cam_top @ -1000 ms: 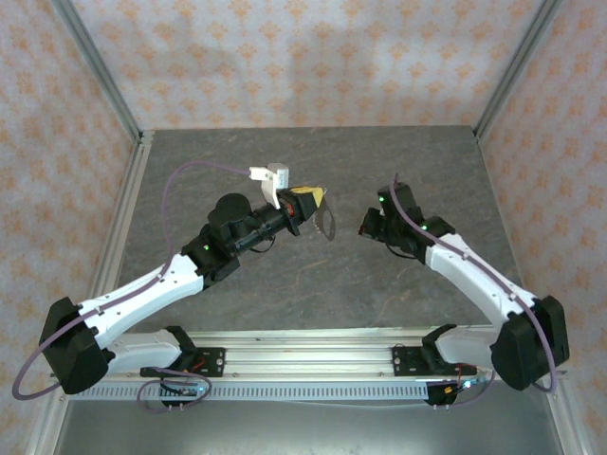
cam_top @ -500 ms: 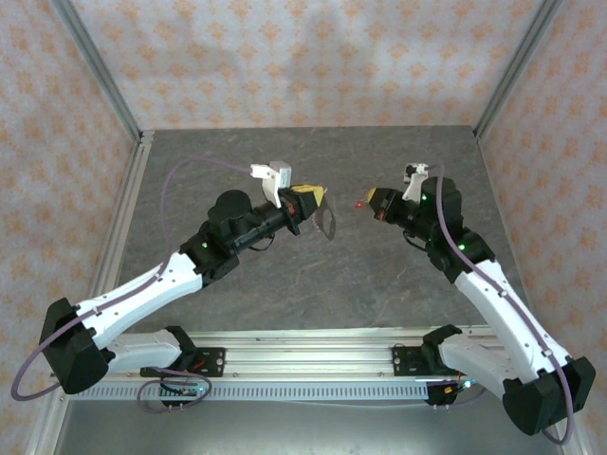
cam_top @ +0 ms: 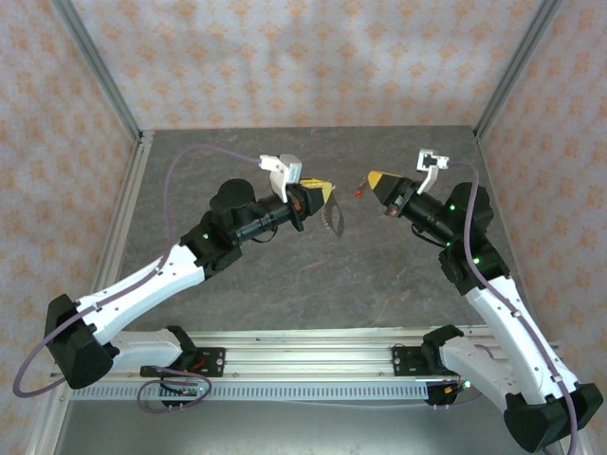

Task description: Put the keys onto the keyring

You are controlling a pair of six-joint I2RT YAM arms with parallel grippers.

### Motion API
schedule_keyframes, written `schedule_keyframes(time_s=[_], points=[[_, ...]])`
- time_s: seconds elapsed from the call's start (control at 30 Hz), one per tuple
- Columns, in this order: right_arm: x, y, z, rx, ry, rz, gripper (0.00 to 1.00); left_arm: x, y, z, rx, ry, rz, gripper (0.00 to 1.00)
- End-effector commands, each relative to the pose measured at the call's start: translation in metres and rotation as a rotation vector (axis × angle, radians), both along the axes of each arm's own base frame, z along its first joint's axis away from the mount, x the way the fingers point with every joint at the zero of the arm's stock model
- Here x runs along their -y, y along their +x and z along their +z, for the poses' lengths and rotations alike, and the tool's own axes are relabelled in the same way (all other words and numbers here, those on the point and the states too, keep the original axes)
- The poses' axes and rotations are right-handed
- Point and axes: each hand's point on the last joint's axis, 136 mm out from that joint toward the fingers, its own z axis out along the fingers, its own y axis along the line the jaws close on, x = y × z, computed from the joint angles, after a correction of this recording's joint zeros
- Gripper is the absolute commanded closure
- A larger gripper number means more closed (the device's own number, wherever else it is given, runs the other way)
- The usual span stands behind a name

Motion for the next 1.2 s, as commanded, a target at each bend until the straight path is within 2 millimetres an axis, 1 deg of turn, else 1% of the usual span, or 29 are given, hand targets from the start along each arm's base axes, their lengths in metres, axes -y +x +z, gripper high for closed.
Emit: schedule_keyframes(time_s=[0.0,0.13,0.3,0.5,0.7,0.83,0.97,1.17], points=[[-0.002,-0.009,0.022,0.075,0.056,0.044,1.00,0.002,-0.008,0.027,0.090,-0.010,-0.039,1.00],[-0.008,-0.013,0.026,0.079,0.072,0.094,1.00,0.006,-0.009,0.033,0.102,-0.017,-0.062,1.00],[-0.013,-0.017,0.029,0.081,0.075,0.132,1.00,0.011,-0.008,0.034,0.116,-0.001,-0.077,1.00],[-0.015,-0.022,0.032,0.088,0.080,0.160,1.00,0.009,-0.003,0.039,0.210,0.075,-0.045,1.00],[-0.012,-0.025,0.024,0.081,0.078,0.143,1.00,0.001,0.000,0.052,0.335,0.133,0.014,1.00],[-0.008,-0.027,0.024,0.091,0.080,0.123,1.00,0.002,-0.006,0.064,0.425,0.163,0.003,1.00],[-0.004,-0.029,0.025,0.110,0.079,0.100,1.00,0.005,-0.012,0.071,0.496,0.193,-0.021,1.00],[-0.004,-0.031,0.035,0.146,0.087,0.105,1.00,0.013,-0.012,0.071,0.508,0.221,-0.053,1.00]])
